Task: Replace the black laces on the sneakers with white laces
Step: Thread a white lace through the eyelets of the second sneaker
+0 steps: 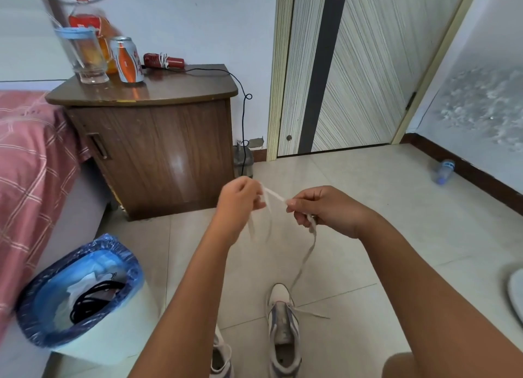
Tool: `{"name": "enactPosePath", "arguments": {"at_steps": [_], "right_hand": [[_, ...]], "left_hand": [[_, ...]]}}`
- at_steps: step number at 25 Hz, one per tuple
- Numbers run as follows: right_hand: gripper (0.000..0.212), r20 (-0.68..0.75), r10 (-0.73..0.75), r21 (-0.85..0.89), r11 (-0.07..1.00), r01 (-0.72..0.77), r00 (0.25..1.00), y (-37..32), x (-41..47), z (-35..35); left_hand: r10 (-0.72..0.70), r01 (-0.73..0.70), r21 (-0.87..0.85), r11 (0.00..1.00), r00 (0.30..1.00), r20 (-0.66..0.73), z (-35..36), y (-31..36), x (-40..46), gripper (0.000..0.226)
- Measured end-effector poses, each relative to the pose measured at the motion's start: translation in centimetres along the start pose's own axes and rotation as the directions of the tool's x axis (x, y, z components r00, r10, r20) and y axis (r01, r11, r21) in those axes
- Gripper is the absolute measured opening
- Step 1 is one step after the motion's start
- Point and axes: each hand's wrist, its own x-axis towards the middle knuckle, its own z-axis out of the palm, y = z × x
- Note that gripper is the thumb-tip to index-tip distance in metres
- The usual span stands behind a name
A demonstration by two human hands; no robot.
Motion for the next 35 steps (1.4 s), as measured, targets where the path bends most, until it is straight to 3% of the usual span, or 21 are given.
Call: {"name": "enactPosePath", "arguments": {"at_steps": [3, 10, 12, 14, 16, 18, 19, 21, 23, 25, 30, 35], "right_hand": [[0.019, 0.047, 0.04, 0.137, 0.99, -0.046, 0.998, 0.2, -0.2, -0.5], [0.023, 0.044, -0.019, 0.474, 0.881, -0.004, 0.999, -0.1, -0.2, -1.3], [0.031, 0.016, -0.043, 0.54, 0.841, 0.027, 0.999, -0.2, -0.3, -1.5], [0.038, 0.004, -0.047, 0.596, 0.802, 0.035, 0.999, -0.3, -0.5, -1.8], [0.04, 0.001, -0.044, 0.605, 0.796, 0.035, 0.999, -0.4, -0.7, -1.9], [0.037, -0.03, -0.049, 0.56, 0.827, 0.058, 0.998, -0.5, -1.0, -1.8], [0.036, -0.055, -0.056, 0.515, 0.854, 0.076, 0.997, -0.6, -1.1, -1.6], [0.036, -0.11, -0.07, 0.379, 0.919, 0.106, 0.992, -0.8, -1.3, -1.3], [0.035, -0.135, -0.099, 0.235, 0.963, 0.129, 0.986, -0.9, -1.4, -1.0], [0.031, -0.14, -0.143, 0.128, 0.979, 0.161, 0.98, -0.9, -1.4, -0.7], [0.028, -0.204, -0.195, 0.091, 0.972, 0.217, 0.959, -0.7, -1.2, -0.4], [0.012, -0.307, -0.235, 0.018, 0.967, 0.253, 0.922, -0.6, -1.0, -0.3]], "left_hand": [[-0.224, 0.167, -0.259, 0.951, 0.952, -0.207, -1.0, 0.5, 1.3, 0.032], [-0.197, 0.125, -0.244, 0.962, 0.934, -0.297, -2.9, 0.5, 1.2, 0.028], [-0.155, 0.137, -0.085, 0.987, 0.948, -0.278, -3.1, -0.1, 1.4, 0.026], [-0.073, 0.127, 0.223, 0.966, 0.97, -0.233, -3.4, -0.7, 1.5, 0.024], [0.02, 0.056, 0.561, 0.826, 0.991, -0.129, -3.4, -1.0, 1.3, 0.031], [0.127, -0.084, 0.686, 0.722, 0.992, -0.012, -2.4, -0.6, 0.6, 0.039], [0.173, -0.148, 0.672, 0.726, 0.984, 0.03, -1.7, 0.1, 0.0, 0.039], [0.201, -0.219, 0.513, 0.83, 0.975, 0.093, -0.2, 1.4, -1.0, 0.032], [0.172, -0.223, 0.354, 0.908, 0.97, 0.17, 1.0, 2.3, -1.6, 0.021], [0.148, -0.208, 0.305, 0.929, 0.967, 0.208, 1.8, 2.3, -1.9, 0.015], [0.056, -0.079, 0.217, 0.973, 0.992, 0.112, 2.5, 1.3, -1.7, 0.009], [-0.16, 0.17, -0.058, 0.984, 0.976, 0.149, 2.5, 1.0, -1.4, 0.013]]}}
